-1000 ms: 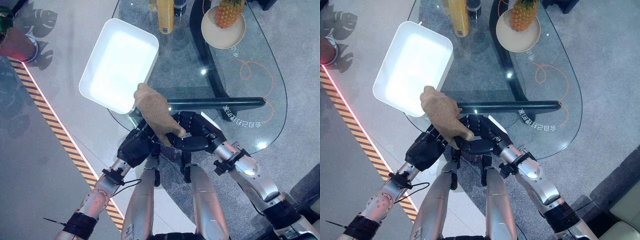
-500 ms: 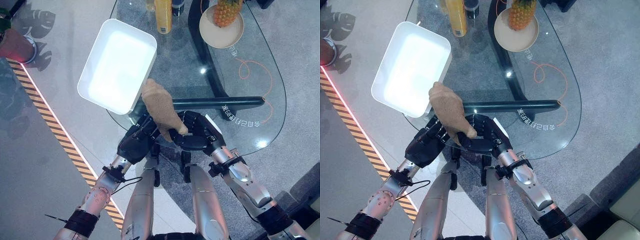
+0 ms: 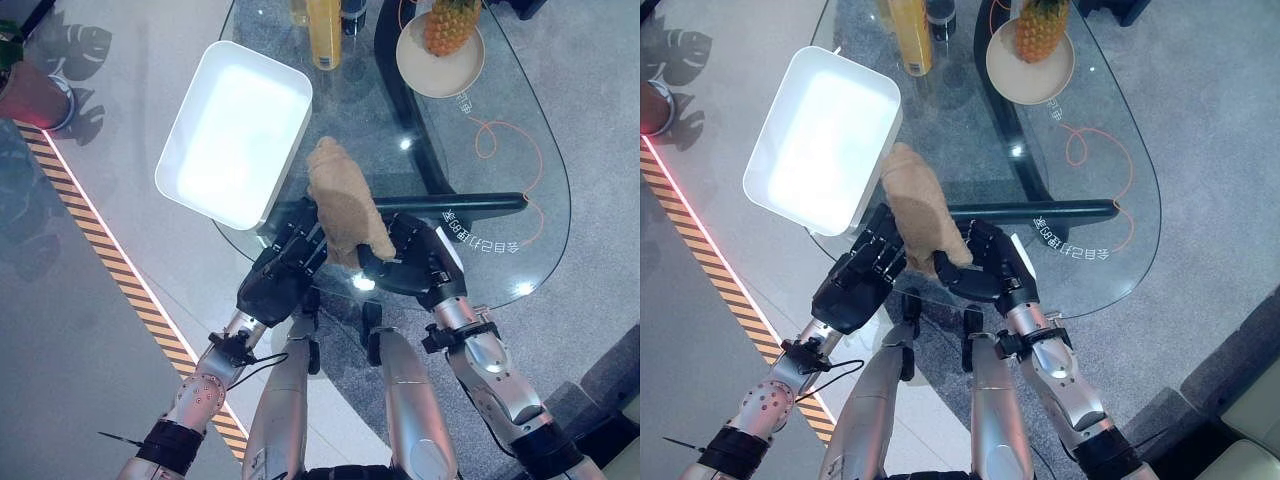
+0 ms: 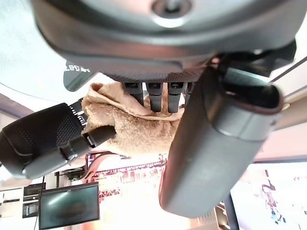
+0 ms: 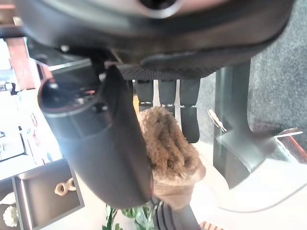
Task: Wipe the table with a cloth and put it in the basket.
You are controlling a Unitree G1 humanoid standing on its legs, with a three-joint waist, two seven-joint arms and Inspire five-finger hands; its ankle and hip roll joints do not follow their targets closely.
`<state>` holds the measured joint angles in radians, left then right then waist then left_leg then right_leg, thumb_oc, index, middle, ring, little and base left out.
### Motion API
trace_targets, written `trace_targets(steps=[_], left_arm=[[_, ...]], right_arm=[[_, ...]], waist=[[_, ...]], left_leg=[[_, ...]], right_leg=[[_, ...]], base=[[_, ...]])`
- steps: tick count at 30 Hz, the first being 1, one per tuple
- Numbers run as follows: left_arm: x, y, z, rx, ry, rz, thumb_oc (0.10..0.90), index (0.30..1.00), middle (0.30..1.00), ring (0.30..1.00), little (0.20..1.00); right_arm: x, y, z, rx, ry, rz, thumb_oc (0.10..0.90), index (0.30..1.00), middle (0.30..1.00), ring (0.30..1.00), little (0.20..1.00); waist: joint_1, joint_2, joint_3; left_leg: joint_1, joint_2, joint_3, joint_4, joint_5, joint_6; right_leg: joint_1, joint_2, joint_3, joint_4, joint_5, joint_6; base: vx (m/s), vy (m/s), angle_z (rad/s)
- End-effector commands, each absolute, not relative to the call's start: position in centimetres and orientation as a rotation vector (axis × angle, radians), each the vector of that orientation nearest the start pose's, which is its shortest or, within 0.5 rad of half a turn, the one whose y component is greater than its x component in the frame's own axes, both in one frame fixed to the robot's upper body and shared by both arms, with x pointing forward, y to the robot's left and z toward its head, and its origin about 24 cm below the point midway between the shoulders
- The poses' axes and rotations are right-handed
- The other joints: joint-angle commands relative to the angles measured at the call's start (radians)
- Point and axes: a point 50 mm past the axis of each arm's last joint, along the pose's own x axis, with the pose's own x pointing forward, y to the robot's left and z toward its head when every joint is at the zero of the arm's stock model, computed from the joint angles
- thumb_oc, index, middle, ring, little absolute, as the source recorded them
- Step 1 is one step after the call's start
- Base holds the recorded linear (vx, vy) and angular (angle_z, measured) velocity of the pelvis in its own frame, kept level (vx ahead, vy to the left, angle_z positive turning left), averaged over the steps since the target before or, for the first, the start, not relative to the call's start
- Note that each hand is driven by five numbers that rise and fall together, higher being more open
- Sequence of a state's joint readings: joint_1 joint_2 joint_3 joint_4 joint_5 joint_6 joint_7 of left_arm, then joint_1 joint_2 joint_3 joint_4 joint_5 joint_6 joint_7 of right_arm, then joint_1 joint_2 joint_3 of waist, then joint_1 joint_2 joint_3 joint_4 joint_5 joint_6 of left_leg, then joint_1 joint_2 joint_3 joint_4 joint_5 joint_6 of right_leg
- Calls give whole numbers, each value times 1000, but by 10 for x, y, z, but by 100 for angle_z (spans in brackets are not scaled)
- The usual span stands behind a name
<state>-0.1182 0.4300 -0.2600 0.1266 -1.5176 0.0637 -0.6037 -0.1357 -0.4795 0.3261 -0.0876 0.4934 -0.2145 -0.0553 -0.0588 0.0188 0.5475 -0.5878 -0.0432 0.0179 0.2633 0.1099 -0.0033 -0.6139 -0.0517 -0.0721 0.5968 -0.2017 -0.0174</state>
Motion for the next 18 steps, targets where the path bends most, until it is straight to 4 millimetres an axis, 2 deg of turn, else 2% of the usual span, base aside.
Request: trace_targets(steps=[1, 4, 11, 18], left_arm=[[250, 141, 109, -1146, -294, -984, 800, 900, 900, 900, 900], [251, 140, 110, -1138, -292, -978, 800, 900, 900, 900, 900], [258, 140, 113, -1076, -255, -906, 800, 900, 900, 900, 900], [265, 140, 113, -1030, -212, -831, 800, 900, 900, 900, 900]], right_arm=[[260, -132, 143, 45, -466, 492, 100, 300, 300, 300, 200], [259, -125, 142, 22, -448, 567, 100, 300, 300, 300, 200], [251, -99, 141, -102, -386, 860, 100, 300, 300, 300, 200], [246, -87, 145, -115, -398, 988, 100, 300, 300, 300, 200]], waist=[[-1, -4, -27], [1, -4, -27], [10, -5, -27], [16, -8, -27]], left_leg=[[-2, -48, 50, 160, -162, 51], [-3, -48, 48, 158, -159, 50], [-20, -55, 34, 166, -154, 50], [-27, -60, 25, 168, -150, 52]], right_leg=[[53, 72, 46, -215, 152, 1], [54, 72, 45, -218, 152, 0], [39, 72, 45, -212, 154, 0], [35, 74, 47, -213, 158, 3]], base=[[0, 0, 0], [0, 0, 0], [0, 0, 0], [0, 0, 0]])
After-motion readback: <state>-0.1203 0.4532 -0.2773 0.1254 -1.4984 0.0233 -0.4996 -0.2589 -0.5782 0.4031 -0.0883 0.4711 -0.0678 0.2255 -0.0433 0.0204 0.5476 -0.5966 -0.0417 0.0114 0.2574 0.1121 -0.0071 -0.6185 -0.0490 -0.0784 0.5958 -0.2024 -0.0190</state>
